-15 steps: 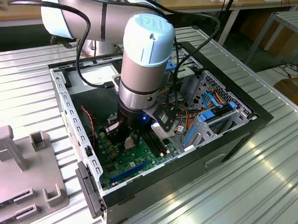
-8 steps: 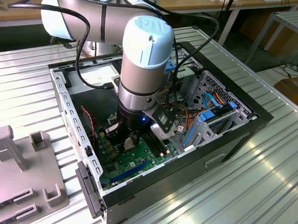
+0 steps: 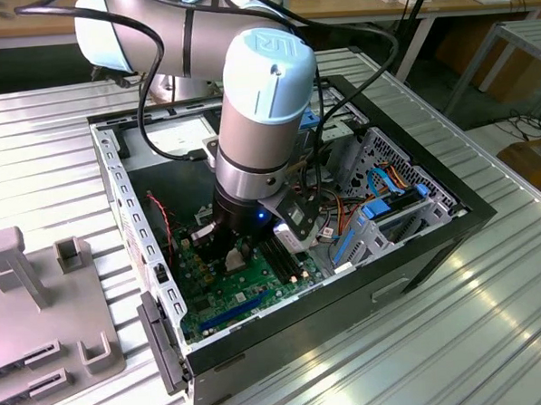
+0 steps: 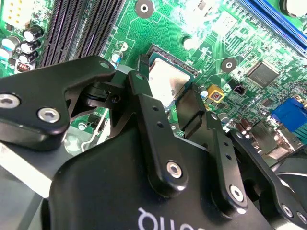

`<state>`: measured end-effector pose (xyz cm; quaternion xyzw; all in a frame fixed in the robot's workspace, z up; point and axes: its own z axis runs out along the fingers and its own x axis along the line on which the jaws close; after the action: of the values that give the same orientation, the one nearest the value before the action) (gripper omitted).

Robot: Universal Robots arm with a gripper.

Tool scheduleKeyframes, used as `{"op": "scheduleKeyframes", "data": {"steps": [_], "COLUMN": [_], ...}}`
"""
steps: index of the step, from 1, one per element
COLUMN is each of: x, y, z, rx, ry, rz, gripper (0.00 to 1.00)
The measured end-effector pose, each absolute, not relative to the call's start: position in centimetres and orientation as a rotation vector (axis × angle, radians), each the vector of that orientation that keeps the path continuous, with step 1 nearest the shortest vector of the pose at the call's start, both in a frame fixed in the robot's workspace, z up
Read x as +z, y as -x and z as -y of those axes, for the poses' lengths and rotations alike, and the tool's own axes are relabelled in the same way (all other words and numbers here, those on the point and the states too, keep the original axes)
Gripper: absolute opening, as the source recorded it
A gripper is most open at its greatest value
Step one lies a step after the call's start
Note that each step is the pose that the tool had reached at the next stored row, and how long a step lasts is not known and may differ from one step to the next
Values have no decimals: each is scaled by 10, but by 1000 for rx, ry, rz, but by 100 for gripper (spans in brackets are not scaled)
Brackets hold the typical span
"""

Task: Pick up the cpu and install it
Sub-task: 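Pick up the cpu and move it towards the insertion slot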

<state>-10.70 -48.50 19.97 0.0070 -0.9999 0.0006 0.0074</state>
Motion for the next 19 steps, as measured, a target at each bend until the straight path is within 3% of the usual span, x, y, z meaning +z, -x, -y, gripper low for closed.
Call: {"op": "scheduleKeyframes", "data": {"steps": [19], "x": [202], "y": [108], "z": [486], "rx": [2], "ry": [-42], "rz": [3127], "gripper": [47]}}
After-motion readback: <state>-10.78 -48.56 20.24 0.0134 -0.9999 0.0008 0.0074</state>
